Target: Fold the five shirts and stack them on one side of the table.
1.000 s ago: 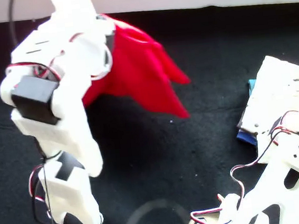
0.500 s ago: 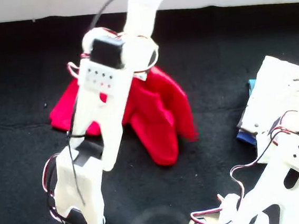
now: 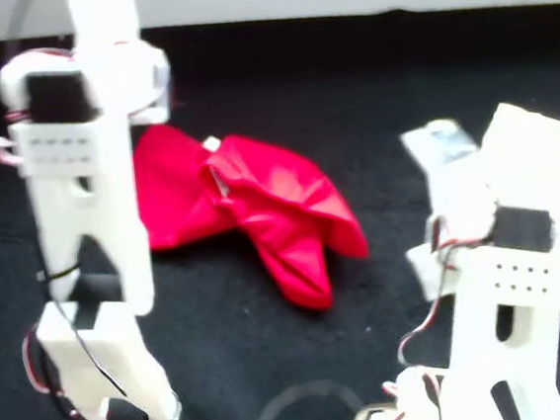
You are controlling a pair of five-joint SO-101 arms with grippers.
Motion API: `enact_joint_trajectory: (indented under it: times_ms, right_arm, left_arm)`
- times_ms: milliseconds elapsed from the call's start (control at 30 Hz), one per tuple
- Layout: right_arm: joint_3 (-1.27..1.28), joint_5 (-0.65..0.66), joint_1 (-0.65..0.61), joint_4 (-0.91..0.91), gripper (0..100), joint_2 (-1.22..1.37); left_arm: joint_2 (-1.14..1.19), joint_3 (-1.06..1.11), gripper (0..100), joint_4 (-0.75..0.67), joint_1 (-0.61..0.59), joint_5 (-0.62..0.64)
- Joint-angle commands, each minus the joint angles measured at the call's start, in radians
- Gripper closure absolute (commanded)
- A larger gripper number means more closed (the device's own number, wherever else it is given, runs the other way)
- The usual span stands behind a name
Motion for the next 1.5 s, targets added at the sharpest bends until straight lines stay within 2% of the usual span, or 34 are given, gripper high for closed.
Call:
enact_joint_trajectory:
  times_ms: [0, 167, 333, 467, 600, 833, 1000, 1467]
  right_arm:
    - [0.004, 0.008, -0.127, 0.010, 97.1, -0.005]
    - [0.134, 0.006, -0.343, 0.010, 97.1, -0.005]
    - [0.274, -0.089, -0.516, 0.004, 96.2, -0.004]
    - [0.272, -0.178, -0.596, -0.054, 82.7, -0.004]
    - [0.321, -0.313, -0.638, -0.186, 72.8, -0.004]
    - [0.470, -0.328, -0.668, -0.433, 72.3, -0.002]
    - [0.495, -0.330, -0.668, -0.495, 72.3, 0.139]
    - [0.120, -0.331, -0.662, -0.535, 72.3, 0.668]
  left_arm:
    - [-0.061, -0.001, 92, 0.006, -0.136, 0.012]
    - [-0.067, -0.001, 93, 0.008, -0.315, 0.012]
    - [-0.067, -0.001, 92, 0.008, -0.464, 0.012]
    - [-0.119, 0.004, 92, 0.009, -0.553, 0.012]
    - [-0.245, 0.119, 92, 0.009, -0.582, 0.008]
    - [-0.469, 0.458, 92, 0.002, -0.582, 0.005]
    - [-0.561, 0.622, 92, 0.000, -0.582, 0.005]
    - [-0.596, 0.670, 92, -0.002, -0.582, 0.005]
